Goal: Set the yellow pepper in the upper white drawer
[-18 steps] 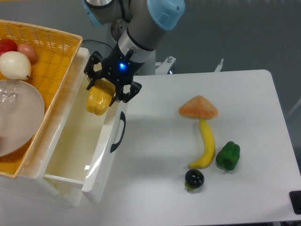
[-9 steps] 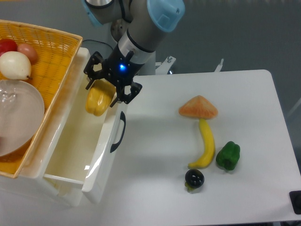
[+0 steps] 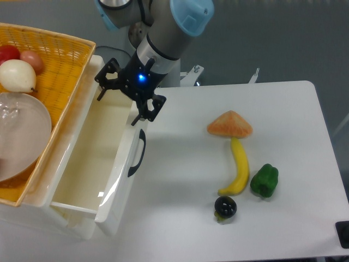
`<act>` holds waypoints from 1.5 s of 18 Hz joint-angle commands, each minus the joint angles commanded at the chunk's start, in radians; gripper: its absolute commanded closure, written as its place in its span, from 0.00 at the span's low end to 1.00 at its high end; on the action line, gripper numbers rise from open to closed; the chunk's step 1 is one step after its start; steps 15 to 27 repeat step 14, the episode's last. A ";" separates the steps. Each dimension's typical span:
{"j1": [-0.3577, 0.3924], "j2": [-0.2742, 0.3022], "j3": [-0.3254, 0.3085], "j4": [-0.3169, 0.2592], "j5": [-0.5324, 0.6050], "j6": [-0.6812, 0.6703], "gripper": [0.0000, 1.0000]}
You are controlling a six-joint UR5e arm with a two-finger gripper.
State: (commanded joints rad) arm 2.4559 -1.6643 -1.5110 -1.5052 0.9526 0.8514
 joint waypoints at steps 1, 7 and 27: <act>0.002 -0.008 -0.005 0.034 0.002 0.006 0.00; 0.002 -0.028 0.005 0.091 0.156 0.063 0.00; -0.009 -0.051 0.005 0.132 0.290 0.124 0.00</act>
